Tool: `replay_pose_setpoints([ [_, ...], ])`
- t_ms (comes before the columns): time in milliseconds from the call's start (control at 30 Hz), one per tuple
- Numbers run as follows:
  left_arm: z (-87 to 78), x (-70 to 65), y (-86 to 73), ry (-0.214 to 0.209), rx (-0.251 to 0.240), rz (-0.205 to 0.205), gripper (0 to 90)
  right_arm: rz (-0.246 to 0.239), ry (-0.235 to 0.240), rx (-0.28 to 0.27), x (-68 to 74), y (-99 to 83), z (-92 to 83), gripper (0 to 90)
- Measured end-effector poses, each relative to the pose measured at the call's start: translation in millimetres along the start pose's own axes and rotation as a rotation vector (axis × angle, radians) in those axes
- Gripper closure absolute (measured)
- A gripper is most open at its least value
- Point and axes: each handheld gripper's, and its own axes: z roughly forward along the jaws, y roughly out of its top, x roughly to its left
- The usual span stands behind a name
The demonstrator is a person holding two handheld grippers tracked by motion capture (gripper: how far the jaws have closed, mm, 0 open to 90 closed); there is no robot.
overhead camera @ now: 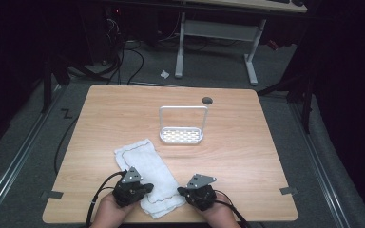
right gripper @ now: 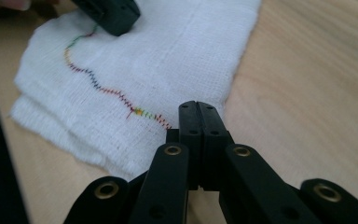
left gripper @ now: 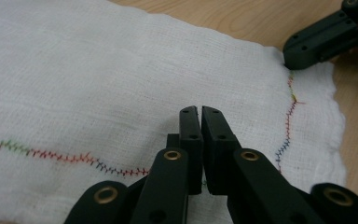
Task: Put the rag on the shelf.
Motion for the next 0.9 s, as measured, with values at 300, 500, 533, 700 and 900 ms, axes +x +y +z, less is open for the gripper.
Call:
replay_pose_setpoints([
  [300, -15.7, 11.8, 5.1, 0.091, -0.066, 0.067, 82.3, 0.003, -0.042, -0.068, -0.3, 10.4, -9.3, 90.0],
  [500, -18.1, 38.2, -1.5, 0.170, -0.034, -0.044, 90.0, -0.001, -0.080, -0.065, -24.7, 44.9, 28.0, 90.0],
  [533, -18.4, 39.8, -1.9, 0.167, -0.037, -0.053, 90.0, 0.002, -0.080, -0.060, -27.6, 50.6, 35.5, 90.0],
  [700, -17.2, 37.0, -2.0, 0.182, -0.028, -0.024, 90.0, 0.006, -0.083, -0.017, -35.7, 67.4, 66.9, 90.0],
  [900, -17.3, 35.4, -4.3, 0.120, -0.023, -0.030, 90.0, -0.010, -0.082, -0.004, -30.8, 58.0, 59.2, 90.0],
])
